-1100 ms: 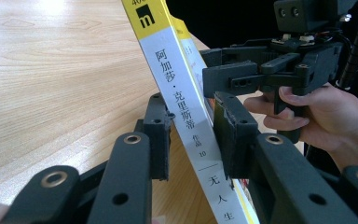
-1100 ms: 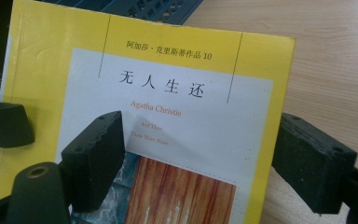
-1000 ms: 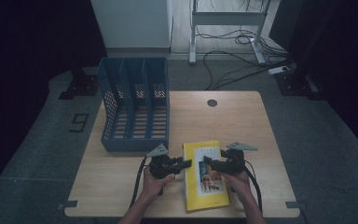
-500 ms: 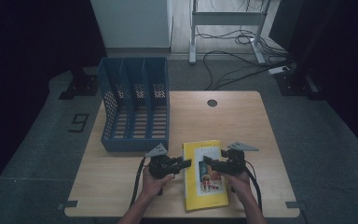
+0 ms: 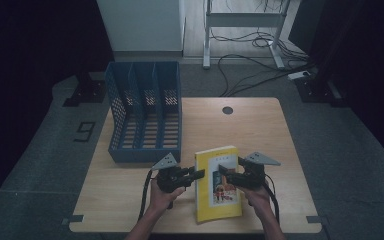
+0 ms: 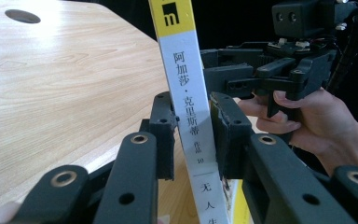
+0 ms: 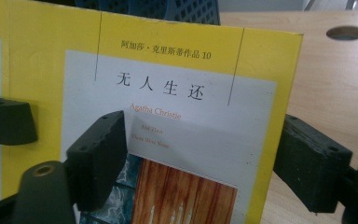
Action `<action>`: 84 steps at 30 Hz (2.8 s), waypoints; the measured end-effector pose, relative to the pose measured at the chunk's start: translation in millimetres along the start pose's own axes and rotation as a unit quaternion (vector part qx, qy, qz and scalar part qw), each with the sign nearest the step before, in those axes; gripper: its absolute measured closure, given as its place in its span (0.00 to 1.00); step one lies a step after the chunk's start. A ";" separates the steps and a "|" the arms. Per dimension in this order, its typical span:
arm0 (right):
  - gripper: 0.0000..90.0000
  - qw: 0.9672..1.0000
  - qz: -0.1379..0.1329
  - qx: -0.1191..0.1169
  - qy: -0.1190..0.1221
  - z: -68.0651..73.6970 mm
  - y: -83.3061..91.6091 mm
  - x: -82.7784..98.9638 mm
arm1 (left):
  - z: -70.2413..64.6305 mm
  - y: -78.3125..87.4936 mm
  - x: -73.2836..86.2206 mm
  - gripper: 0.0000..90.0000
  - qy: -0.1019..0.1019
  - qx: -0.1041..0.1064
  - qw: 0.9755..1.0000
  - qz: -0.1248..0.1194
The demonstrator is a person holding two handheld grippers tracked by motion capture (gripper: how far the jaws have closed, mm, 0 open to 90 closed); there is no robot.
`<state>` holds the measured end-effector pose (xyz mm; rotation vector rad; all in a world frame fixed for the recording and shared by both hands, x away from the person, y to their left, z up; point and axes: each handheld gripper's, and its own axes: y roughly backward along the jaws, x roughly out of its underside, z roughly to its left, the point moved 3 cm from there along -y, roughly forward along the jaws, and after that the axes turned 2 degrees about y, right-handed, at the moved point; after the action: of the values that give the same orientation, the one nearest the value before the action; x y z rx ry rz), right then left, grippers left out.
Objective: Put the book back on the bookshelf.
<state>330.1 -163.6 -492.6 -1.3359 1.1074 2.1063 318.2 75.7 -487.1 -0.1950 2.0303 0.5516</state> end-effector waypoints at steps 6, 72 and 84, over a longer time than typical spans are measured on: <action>0.25 1.000 -0.025 0.005 0.013 7.3 10.3 -7.9 | -8.6 4.9 -4.5 0.81 -0.026 0.000 1.000 -0.008; 0.16 0.996 -0.069 -0.031 0.050 21.2 28.0 -19.9 | -30.7 10.8 -9.0 0.83 -0.092 0.003 0.996 -0.020; 0.22 0.994 -0.078 0.003 0.075 30.7 38.3 -25.5 | -38.6 13.8 -11.2 0.83 -0.118 -0.005 0.993 -0.029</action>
<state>298.1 -160.3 -447.6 -1.5456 1.0291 1.9163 288.5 69.2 -457.4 -0.1856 1.7863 0.5224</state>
